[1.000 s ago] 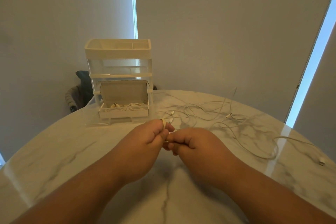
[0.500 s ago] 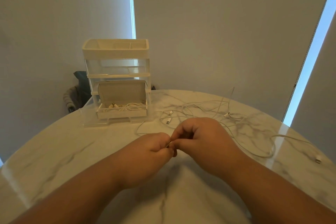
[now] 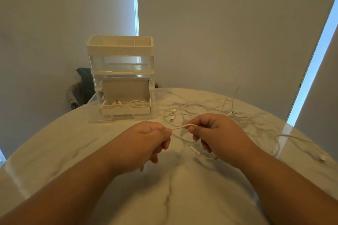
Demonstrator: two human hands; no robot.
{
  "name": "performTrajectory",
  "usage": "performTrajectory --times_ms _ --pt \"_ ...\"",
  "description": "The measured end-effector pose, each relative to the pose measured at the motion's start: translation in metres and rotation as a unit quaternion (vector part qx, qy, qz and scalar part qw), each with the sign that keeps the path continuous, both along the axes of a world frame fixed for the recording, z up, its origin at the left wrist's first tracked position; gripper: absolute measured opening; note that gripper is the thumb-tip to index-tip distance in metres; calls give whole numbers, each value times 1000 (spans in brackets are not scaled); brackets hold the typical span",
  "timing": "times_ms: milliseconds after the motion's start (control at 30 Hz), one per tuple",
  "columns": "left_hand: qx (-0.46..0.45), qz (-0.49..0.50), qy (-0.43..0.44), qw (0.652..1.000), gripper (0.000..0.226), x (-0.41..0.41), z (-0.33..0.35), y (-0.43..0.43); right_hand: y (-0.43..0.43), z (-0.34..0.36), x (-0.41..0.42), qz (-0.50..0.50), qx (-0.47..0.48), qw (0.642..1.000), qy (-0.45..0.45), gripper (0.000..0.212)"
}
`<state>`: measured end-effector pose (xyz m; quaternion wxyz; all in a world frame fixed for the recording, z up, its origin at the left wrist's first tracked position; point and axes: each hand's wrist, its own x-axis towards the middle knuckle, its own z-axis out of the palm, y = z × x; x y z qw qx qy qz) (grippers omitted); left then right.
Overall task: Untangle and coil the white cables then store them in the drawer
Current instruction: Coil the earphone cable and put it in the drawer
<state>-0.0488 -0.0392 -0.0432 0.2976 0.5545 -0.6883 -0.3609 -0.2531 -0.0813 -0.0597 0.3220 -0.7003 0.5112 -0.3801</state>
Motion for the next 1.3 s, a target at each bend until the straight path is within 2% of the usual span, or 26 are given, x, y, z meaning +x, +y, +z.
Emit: performTrajectory --times_ms 133,267,333,433,567,733,900,1033,1133,1300 --pt "-6 23 52 998 44 3 3 1 -3 -7 2 30 30 996 -75 9" --pt "52 -24 181 982 44 3 5 4 -6 -12 6 41 37 993 -107 15" --pt "100 -58 281 953 41 2 5 3 -5 -14 8 51 23 995 -85 10" --pt "124 -79 380 913 32 0 5 2 -1 -14 11 62 16 997 -36 18" --pt "138 -83 465 870 33 1 4 2 7 -12 17 73 25 997 12 23" --pt "108 -81 556 820 28 0 5 -1 19 -10 24 121 28 976 180 28" --pt "61 -44 592 802 15 3 10 -2 26 -9 35 161 37 958 234 29" --pt "60 -16 616 786 23 4 8 -4 32 -9 37 195 25 939 281 33" --pt "32 11 594 804 29 5 7 -5 37 -5 38 220 4 930 295 36" --pt "12 40 537 843 26 -4 2 -8 38 -1 37 244 0 928 282 40"
